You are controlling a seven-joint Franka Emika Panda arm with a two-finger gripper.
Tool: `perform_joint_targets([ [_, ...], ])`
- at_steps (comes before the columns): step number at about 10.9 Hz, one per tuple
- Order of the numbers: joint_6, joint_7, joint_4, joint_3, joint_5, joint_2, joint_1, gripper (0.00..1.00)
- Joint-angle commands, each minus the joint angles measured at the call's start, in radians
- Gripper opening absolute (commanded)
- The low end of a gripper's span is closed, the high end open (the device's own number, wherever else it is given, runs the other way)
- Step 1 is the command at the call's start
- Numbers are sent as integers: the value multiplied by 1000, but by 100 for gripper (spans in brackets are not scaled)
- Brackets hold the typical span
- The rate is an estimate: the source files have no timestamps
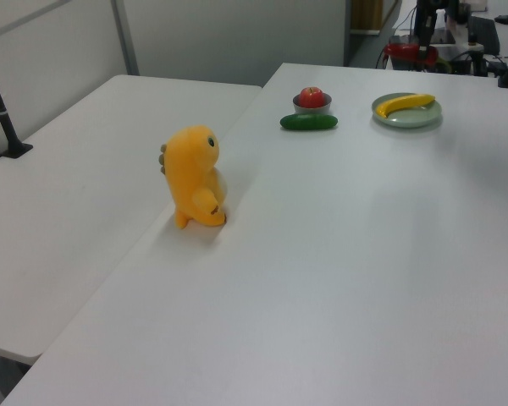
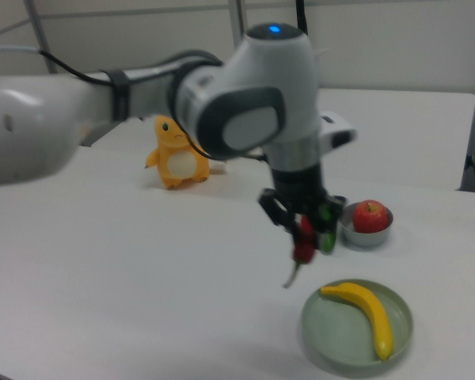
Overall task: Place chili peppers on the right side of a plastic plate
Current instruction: 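Carry the chili pepper over to the green plate beside the banana, then lower the chili pepper onto the plate rim and open the gripper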
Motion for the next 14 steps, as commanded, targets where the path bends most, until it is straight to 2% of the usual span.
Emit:
perform_joint_targets([
  [1, 142, -95, 91, -2, 58, 145, -83, 13],
  [4, 309, -198, 98, -2, 60, 240, -144, 13],
  [8, 524, -283, 110, 6, 58, 372, -189, 13],
  [12, 644, -295, 145, 6, 57, 464, -206, 13],
  [14, 684, -284, 147, 9, 60, 484, -203, 17],
])
